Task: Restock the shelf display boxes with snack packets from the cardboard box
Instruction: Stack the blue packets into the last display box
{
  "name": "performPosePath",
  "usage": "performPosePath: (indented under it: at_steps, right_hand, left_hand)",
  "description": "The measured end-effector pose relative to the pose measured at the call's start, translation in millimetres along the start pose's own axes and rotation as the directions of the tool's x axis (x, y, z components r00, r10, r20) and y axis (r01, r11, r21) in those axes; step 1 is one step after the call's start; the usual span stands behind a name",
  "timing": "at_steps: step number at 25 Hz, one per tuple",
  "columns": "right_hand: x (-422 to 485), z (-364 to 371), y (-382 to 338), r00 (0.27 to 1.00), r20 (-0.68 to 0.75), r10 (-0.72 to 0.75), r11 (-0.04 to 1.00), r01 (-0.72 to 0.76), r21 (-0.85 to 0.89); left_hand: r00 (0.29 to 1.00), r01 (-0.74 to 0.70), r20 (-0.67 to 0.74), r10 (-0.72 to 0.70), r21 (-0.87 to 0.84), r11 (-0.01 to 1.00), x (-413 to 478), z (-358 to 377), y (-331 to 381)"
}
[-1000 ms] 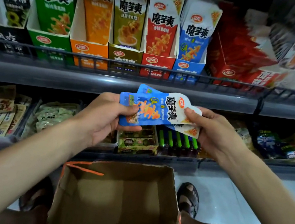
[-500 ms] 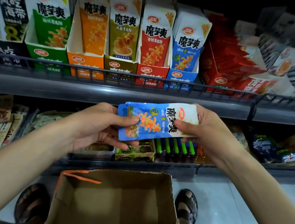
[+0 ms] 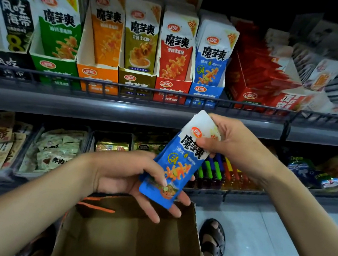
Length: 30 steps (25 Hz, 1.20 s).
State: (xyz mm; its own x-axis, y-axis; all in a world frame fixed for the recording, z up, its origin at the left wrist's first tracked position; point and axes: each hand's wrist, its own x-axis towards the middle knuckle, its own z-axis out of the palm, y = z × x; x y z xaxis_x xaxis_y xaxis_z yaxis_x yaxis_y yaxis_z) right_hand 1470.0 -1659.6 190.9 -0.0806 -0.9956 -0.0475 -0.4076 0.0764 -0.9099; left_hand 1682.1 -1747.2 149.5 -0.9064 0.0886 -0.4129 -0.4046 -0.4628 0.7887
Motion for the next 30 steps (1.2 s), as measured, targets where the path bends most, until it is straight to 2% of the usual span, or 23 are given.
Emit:
performPosePath:
  at_steps: [2, 4, 7, 9, 15, 18, 21, 26, 30]
  right_hand:
    - [0.1, 0.3, 2.5, 0.999, -0.037, -0.014, 1.0, 0.014, 0.022]
    - [2.2, 4.0, 5.8, 0.992, -0.124, -0.016, 0.999, 0.022, 0.049]
    - [6.5, 19.2, 11.3, 0.94, -0.339, -0.038, 0.998, 0.022, -0.051]
    - [4.9, 33.5, 8.2, 0.919, -0.394, -0.033, 0.992, -0.017, -0.122]
    - [1.3, 54.2, -2.6, 0.891, -0.45, 0.057, 0.998, -0.037, 0.052]
    - [1.8, 58.2, -3.2, 0.88, -0.459, 0.124, 0.989, -0.069, 0.135]
    - [3.1, 60.3, -2.2, 0.855, -0.503, 0.126, 0.983, -0.038, 0.182]
    - [3.1, 64.6, -3.6, 0.809, -0.587, 0.044, 0.995, 0.017, 0.097]
    - [3.8, 70.9, -4.1, 0.796, -0.606, 0.022, 0.996, 0.032, 0.077]
  left_hand:
    - [0.999, -0.03, -0.031, 0.026, -0.137, 0.99, 3.4, 3.4, -0.4]
    - [0.987, -0.082, -0.149, 0.055, -0.182, 0.98, 7.1, 7.8, 1.0]
    - [0.892, -0.151, -0.43, 0.14, 0.009, 0.989, 15.8, 17.1, 1.7]
    - [0.844, -0.145, -0.507, 0.175, 0.097, 0.985, 20.7, 20.8, 0.4]
    - [0.803, -0.101, -0.55, 0.23, 0.256, 0.961, 29.7, 21.9, -2.1]
    - [0.758, -0.012, -0.58, 0.299, 0.446, 0.895, 35.5, 21.0, -4.7]
    - [0.722, 0.047, -0.605, 0.335, 0.526, 0.849, 36.8, 19.5, -4.2]
    - [0.691, 0.05, -0.624, 0.366, 0.546, 0.836, 32.4, 27.2, 4.4]
    - [0.625, 0.073, -0.639, 0.448, 0.62, 0.781, 33.8, 30.0, 4.3]
